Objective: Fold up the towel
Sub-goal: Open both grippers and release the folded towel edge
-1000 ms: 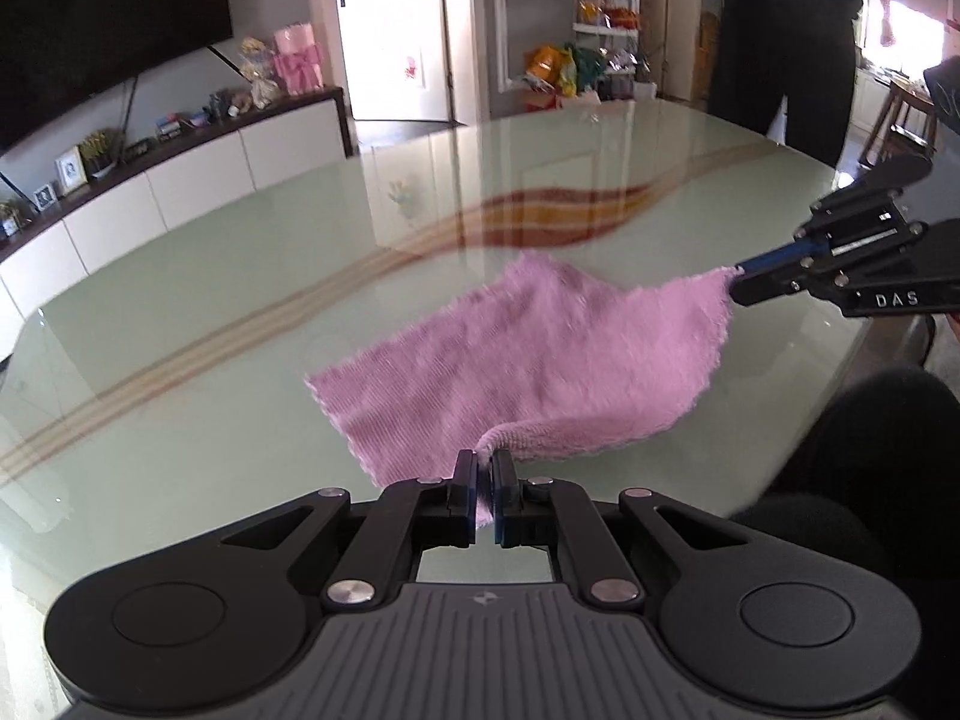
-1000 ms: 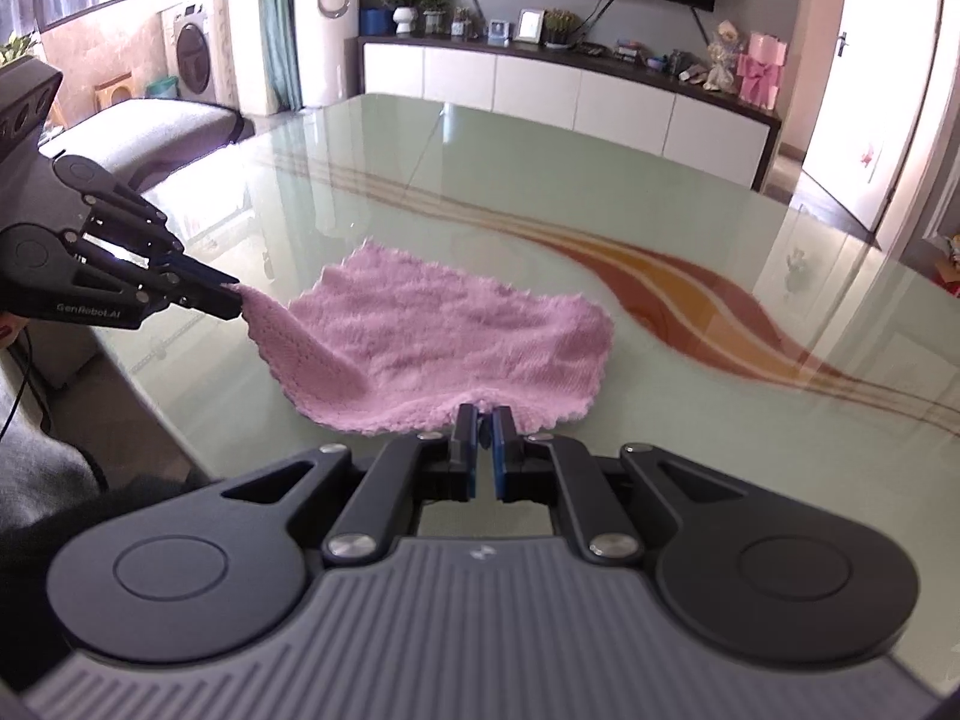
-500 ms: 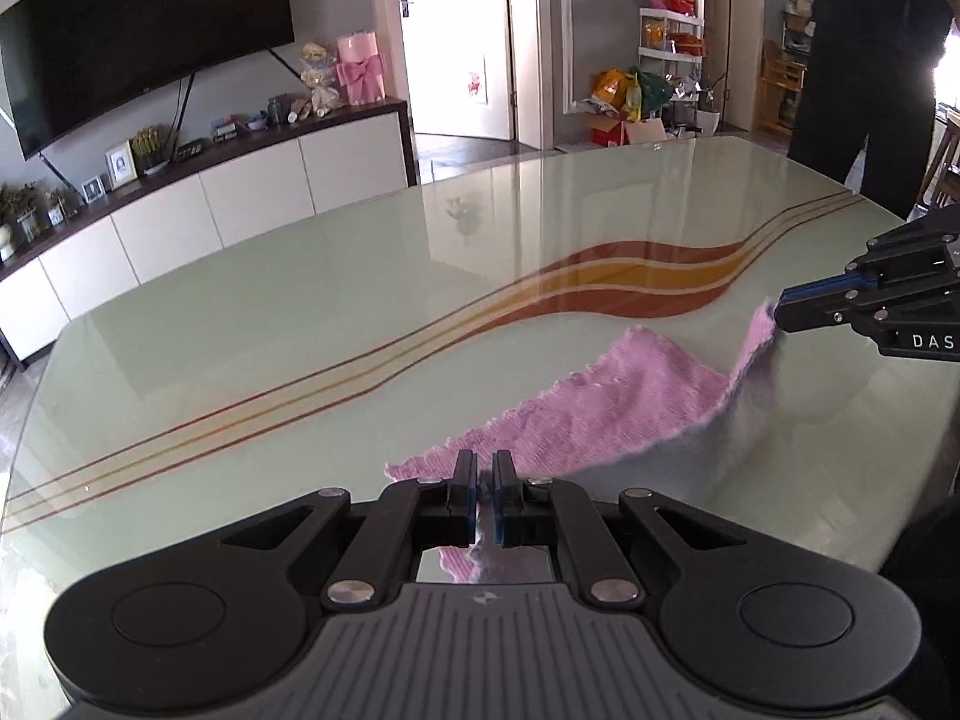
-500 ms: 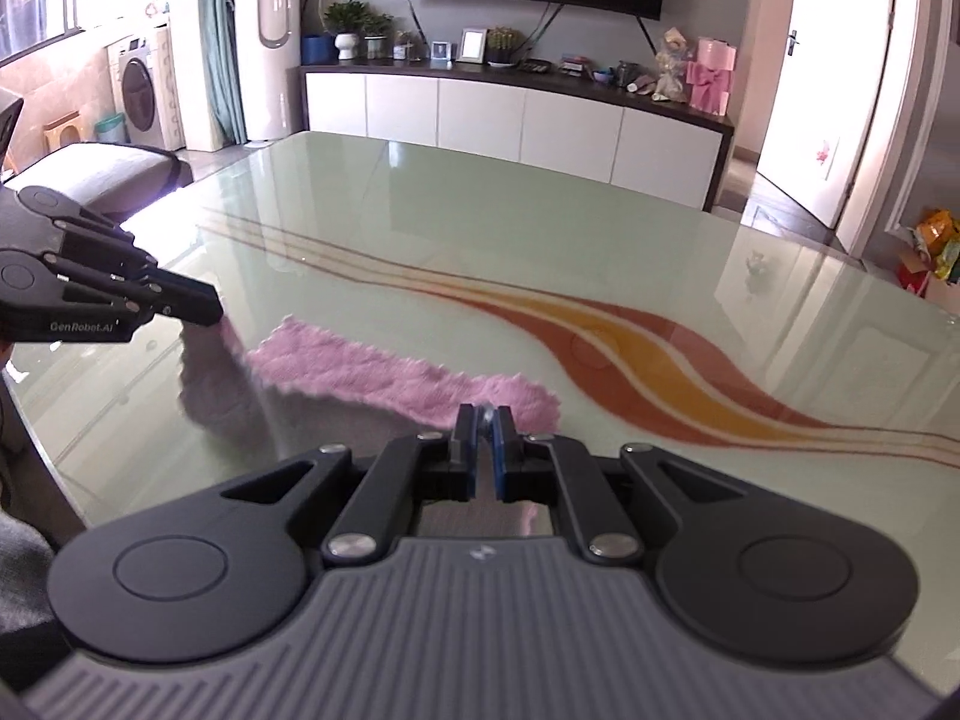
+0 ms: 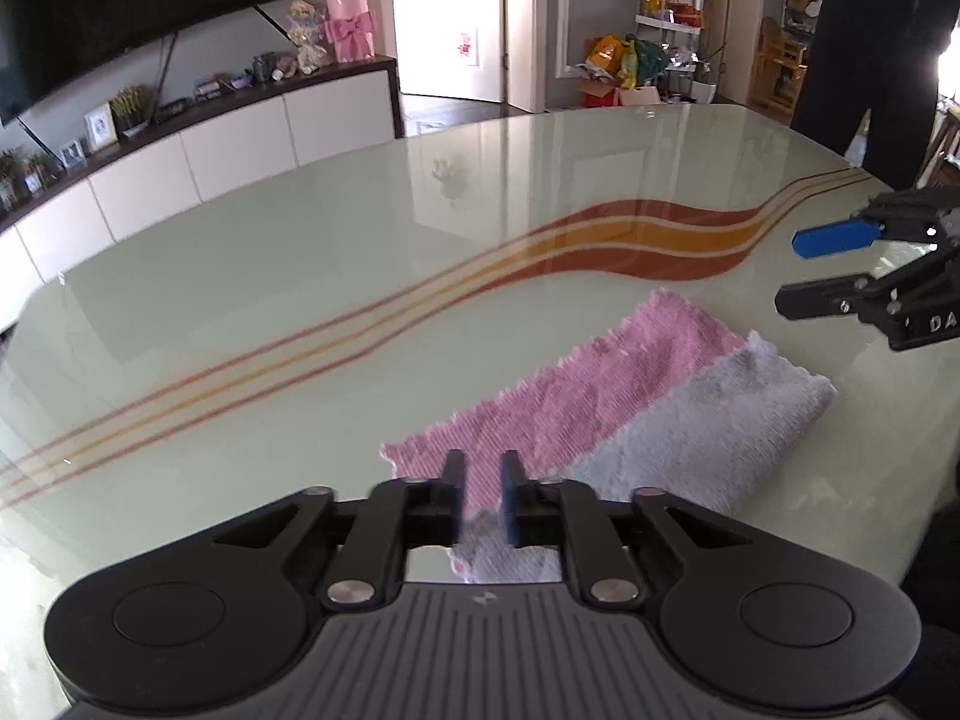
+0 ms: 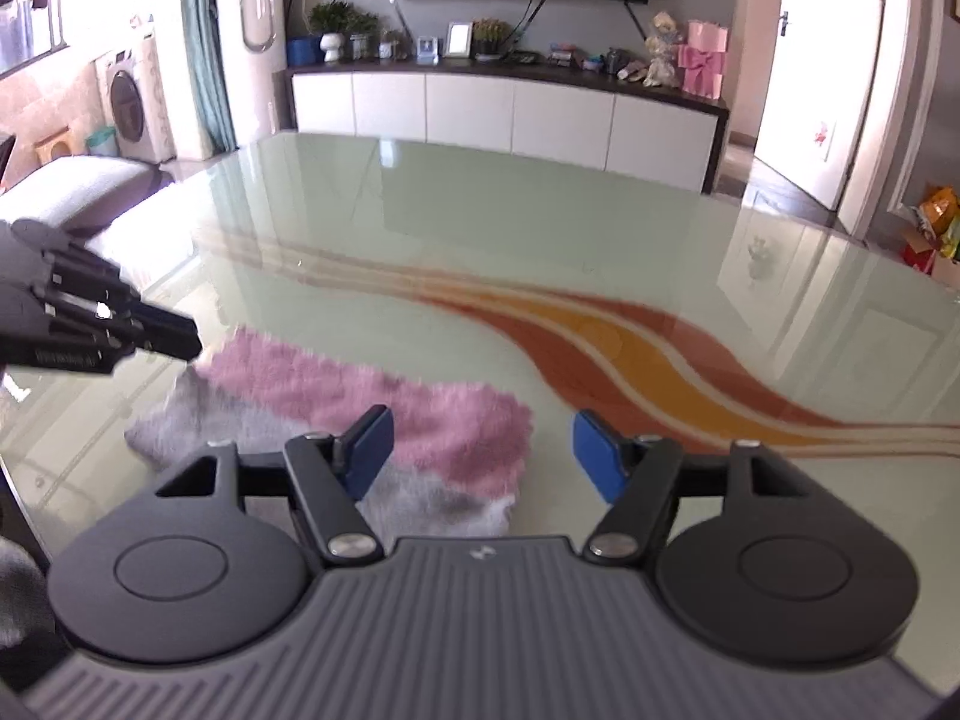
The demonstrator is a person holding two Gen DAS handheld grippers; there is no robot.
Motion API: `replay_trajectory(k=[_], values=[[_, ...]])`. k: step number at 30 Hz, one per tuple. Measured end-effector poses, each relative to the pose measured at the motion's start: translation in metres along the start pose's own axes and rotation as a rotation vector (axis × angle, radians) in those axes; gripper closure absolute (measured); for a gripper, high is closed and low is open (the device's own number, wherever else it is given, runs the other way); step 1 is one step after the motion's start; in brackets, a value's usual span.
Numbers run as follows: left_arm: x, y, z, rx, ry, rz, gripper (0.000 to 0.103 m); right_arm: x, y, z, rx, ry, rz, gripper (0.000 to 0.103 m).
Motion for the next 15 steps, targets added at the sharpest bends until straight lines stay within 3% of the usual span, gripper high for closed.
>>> replay_trajectory(k=[1,3,15], values=[[-0.002,0.0,-0.001,-0.004,0.001,0.002,0.077,-0.006,0.001,0.001,0.0,-0.01,0.018,0.067],[-0.009,0.0,-0.003,-0.016,0.012,0.007,0.076,-0.014,0.005,0.003,0.008,-0.012,0.044,0.079],[-0.016,0.011,-0.01,0.004,0.056,-0.007,0.06,-0.015,0.019,0.005,0.044,-0.007,0.043,0.079]])
Point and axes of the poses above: each gripper's, at about its wrist camera, not at the fingertips, and y roughly the way its jaws point, z to its left, x to its top, the point moved 7 cm from there along y, roughly the way its jaws point, and after that the axes turned 4 degrees about -z, right-handed, at the moved point
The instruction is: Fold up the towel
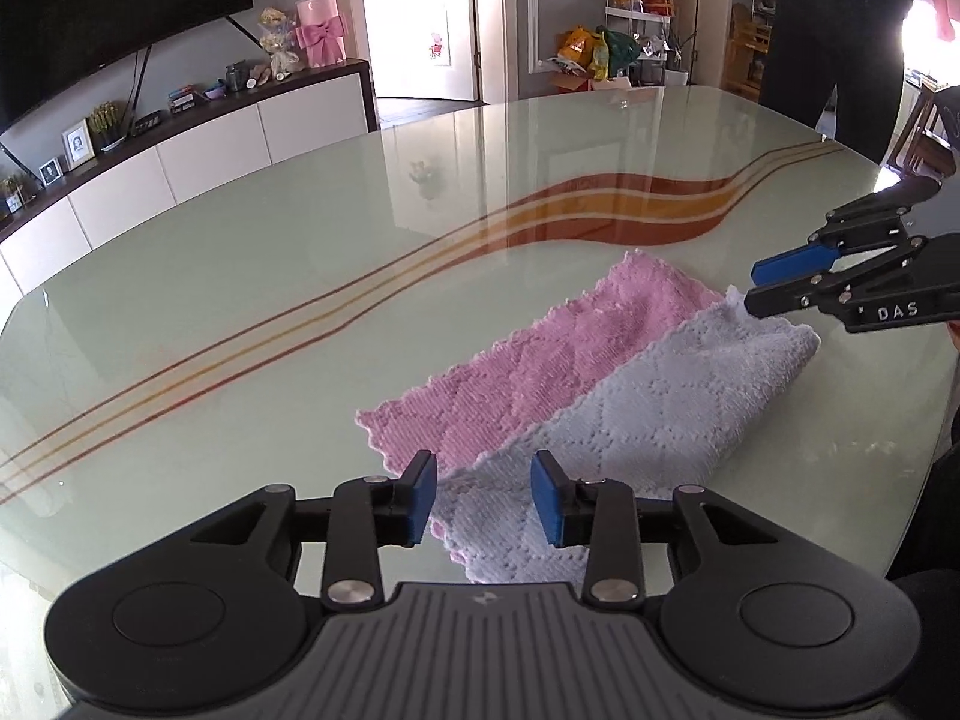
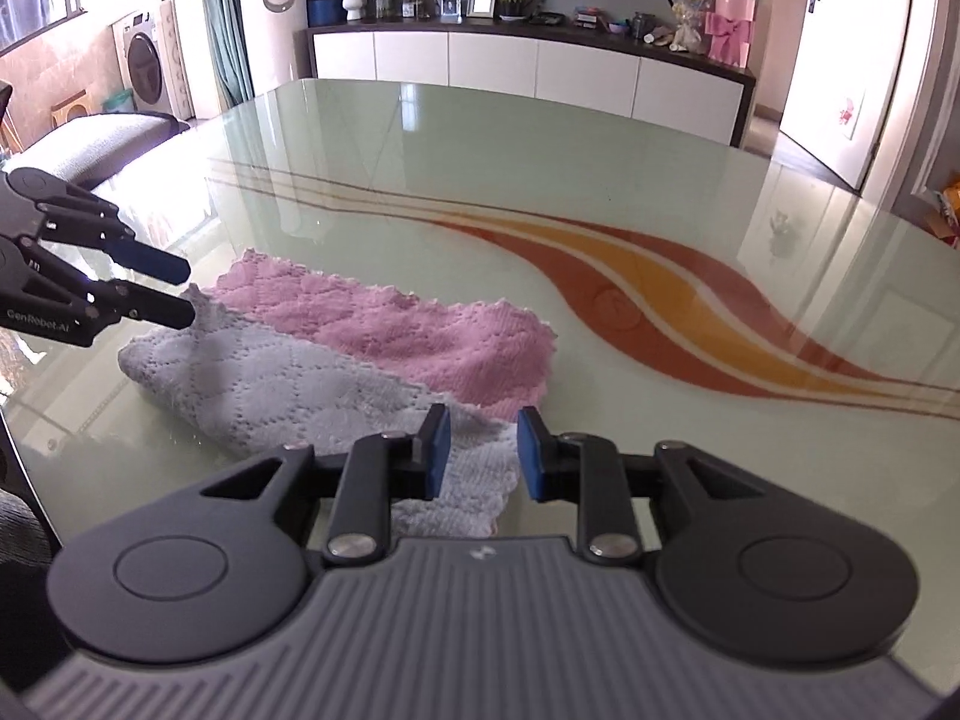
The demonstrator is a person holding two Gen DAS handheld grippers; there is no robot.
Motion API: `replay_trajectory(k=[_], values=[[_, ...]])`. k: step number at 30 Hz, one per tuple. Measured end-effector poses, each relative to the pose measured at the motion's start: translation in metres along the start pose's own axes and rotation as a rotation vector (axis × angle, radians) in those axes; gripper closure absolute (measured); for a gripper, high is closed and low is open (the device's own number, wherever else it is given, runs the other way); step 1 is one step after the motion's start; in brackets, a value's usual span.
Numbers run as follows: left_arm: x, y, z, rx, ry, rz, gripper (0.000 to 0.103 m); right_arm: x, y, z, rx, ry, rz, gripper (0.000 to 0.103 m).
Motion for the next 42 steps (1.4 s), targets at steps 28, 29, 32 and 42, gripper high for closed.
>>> replay_trajectory(k=[28,29,32,42], values=[[-0.012,0.013,0.0,0.016,0.023,0.02,0.072,-0.009,0.009,-0.003,-0.002,0.018,0.025,0.097],[-0.012,0.012,0.0,0.022,0.029,0.017,0.076,-0.009,0.008,-0.003,-0.005,0.017,0.02,0.097],[-0.01,0.01,-0.001,0.04,0.042,0.007,0.085,-0.008,0.004,-0.002,-0.009,0.012,0.013,0.097],[-0.01,0.001,0.001,0.044,0.042,-0.011,0.087,-0.002,-0.011,0.003,0.009,0.012,-0.036,0.097]])
Point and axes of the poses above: each gripper's, at about its wrist camera, not at the fingertips, and y roughly the way its jaws point, z to its left, x to its top, the point moved 7 cm from there along y, roughly the way its jaws point, and after that the axes turned 4 degrees about -z, right-handed, at the moved point
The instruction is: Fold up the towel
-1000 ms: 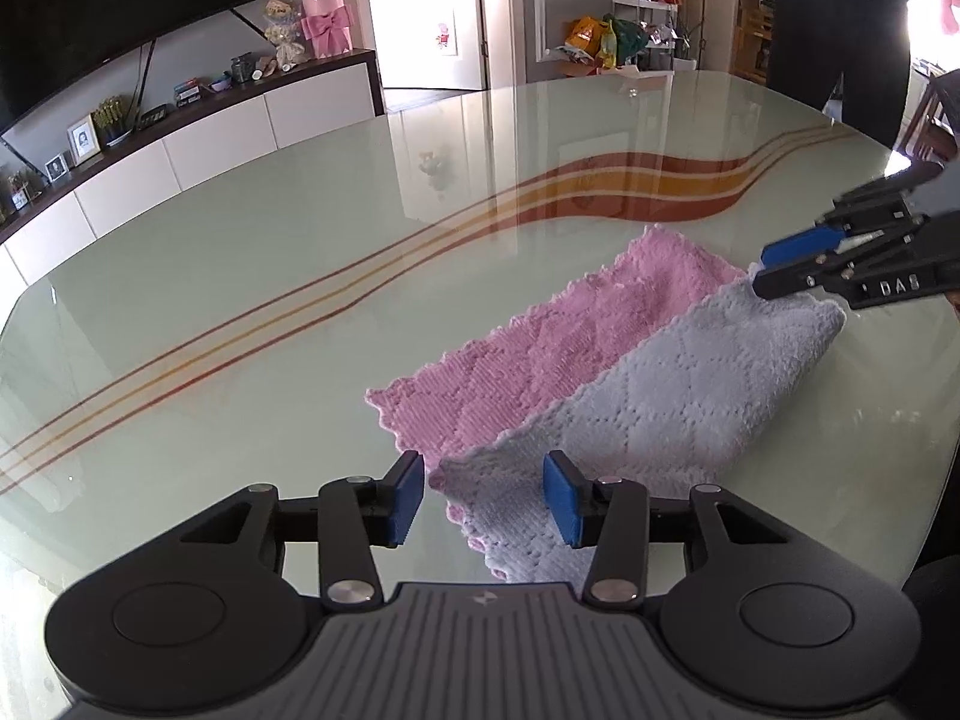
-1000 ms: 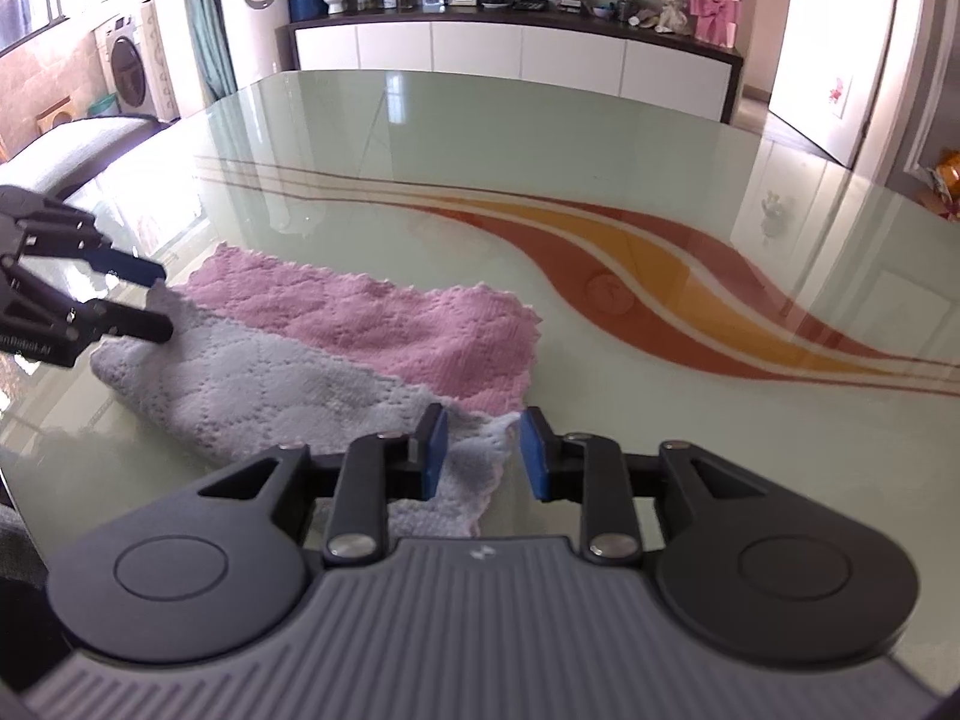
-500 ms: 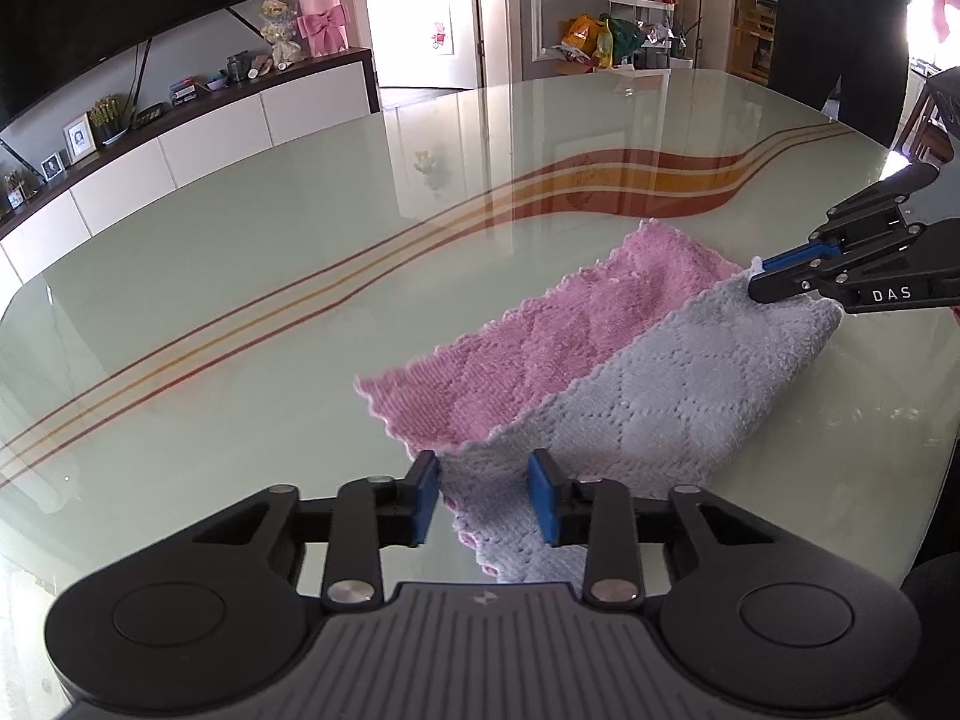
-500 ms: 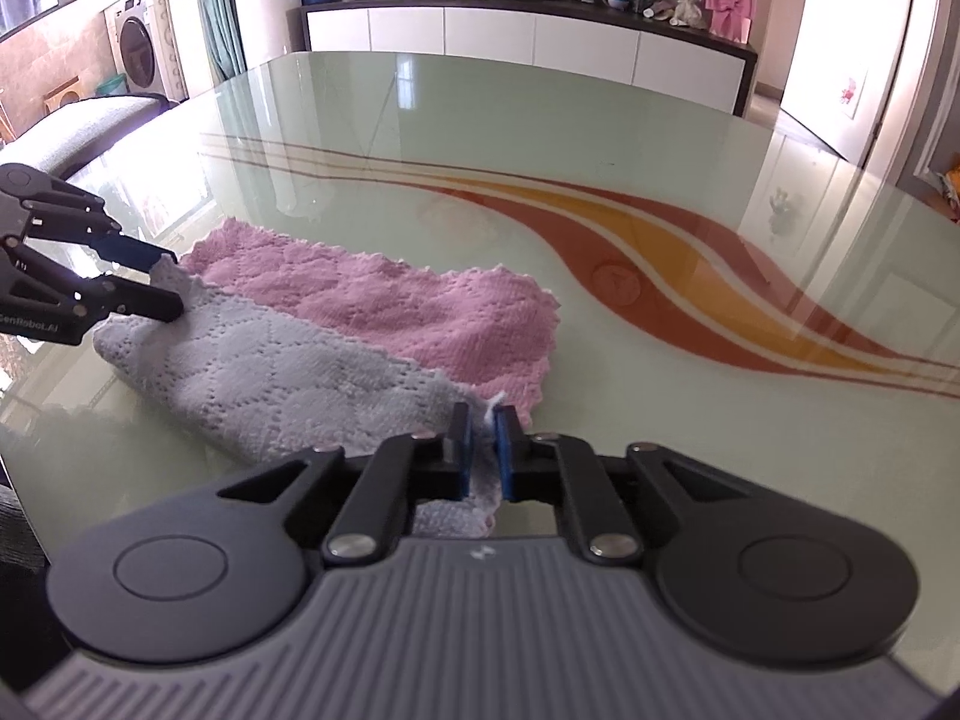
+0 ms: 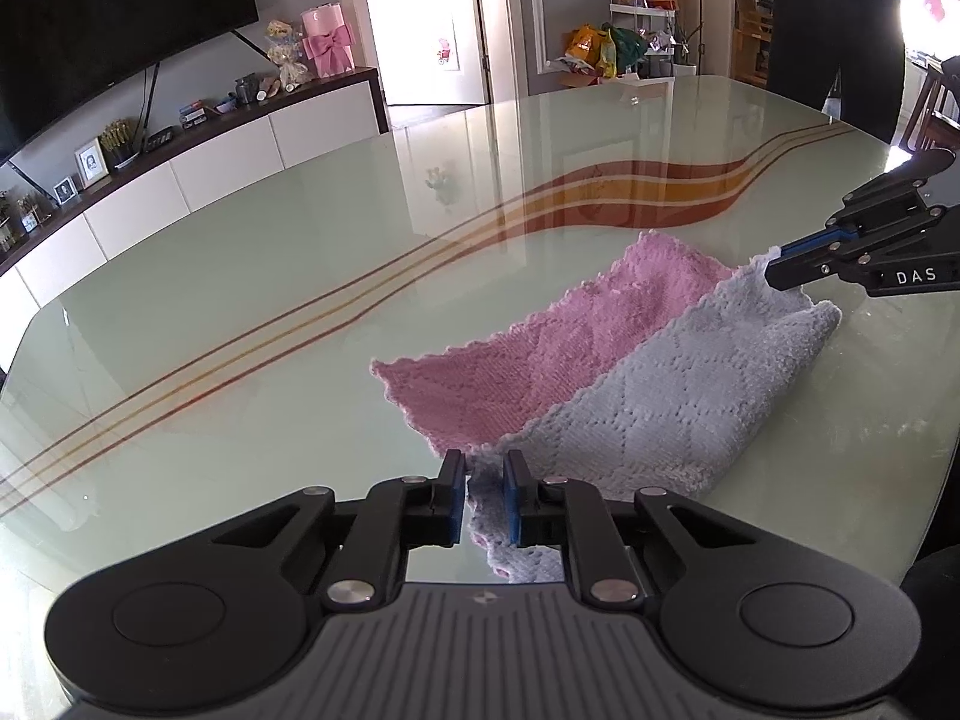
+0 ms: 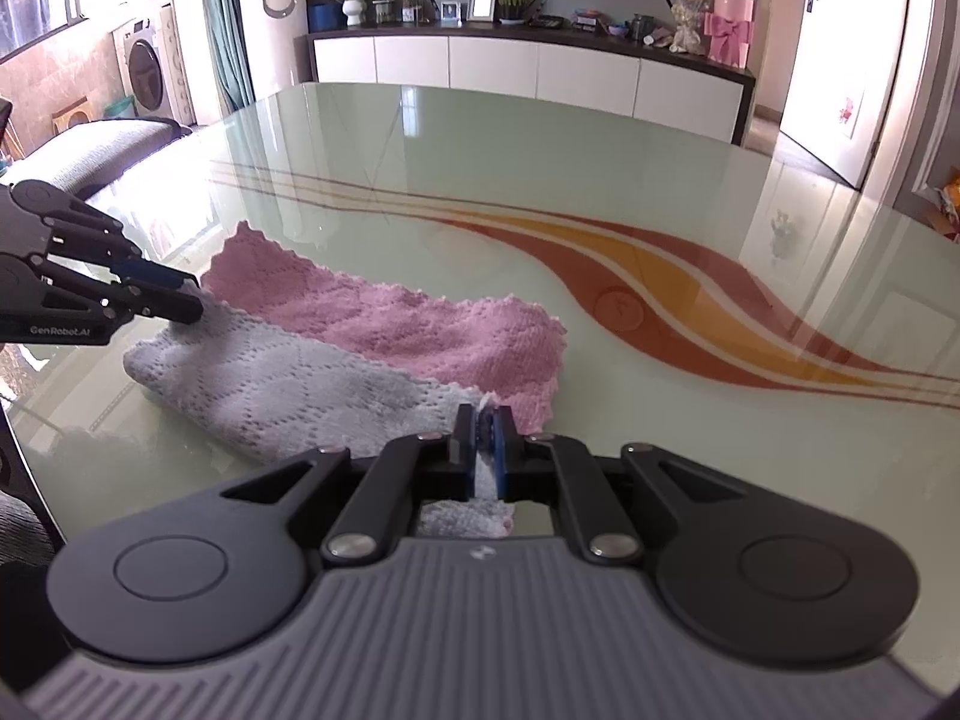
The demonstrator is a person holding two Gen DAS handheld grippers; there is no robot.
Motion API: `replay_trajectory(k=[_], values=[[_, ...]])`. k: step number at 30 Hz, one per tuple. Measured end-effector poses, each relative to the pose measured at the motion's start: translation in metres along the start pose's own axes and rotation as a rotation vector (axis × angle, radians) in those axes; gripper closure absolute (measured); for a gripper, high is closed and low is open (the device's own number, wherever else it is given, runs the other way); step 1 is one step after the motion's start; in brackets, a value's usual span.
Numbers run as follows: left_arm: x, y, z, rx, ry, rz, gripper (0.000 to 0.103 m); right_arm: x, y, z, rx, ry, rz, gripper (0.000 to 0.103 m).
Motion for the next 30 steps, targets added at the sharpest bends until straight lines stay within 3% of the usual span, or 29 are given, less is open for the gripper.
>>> replay_trajectory(k=[6,17,23,30], values=[[0.002,-0.005,-0.002,0.006,0.01,-0.02,0.088,0.001,-0.008,0.006,0.017,-0.021,-0.025,0.097],[0.0,-0.001,-0.004,0.02,0.036,-0.017,0.081,-0.007,0.01,-0.002,0.019,0.004,0.028,0.096],[-0.004,0.001,-0.004,0.001,0.042,-0.005,0.077,-0.008,0.018,-0.004,0.025,0.006,0.039,0.086],[-0.001,0.0,-0.007,0.023,0.069,-0.024,0.077,-0.01,0.019,-0.001,0.035,0.003,0.037,0.088]])
Point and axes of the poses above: each gripper's, at about its wrist camera, not at the fingertips, and y roughly the way its jaws point, z to its left, x to its top, the point moved 7 cm from there along y, roughly the way its jaws point, and after that the axes turned 4 degrees about -z, right-handed, at the moved point
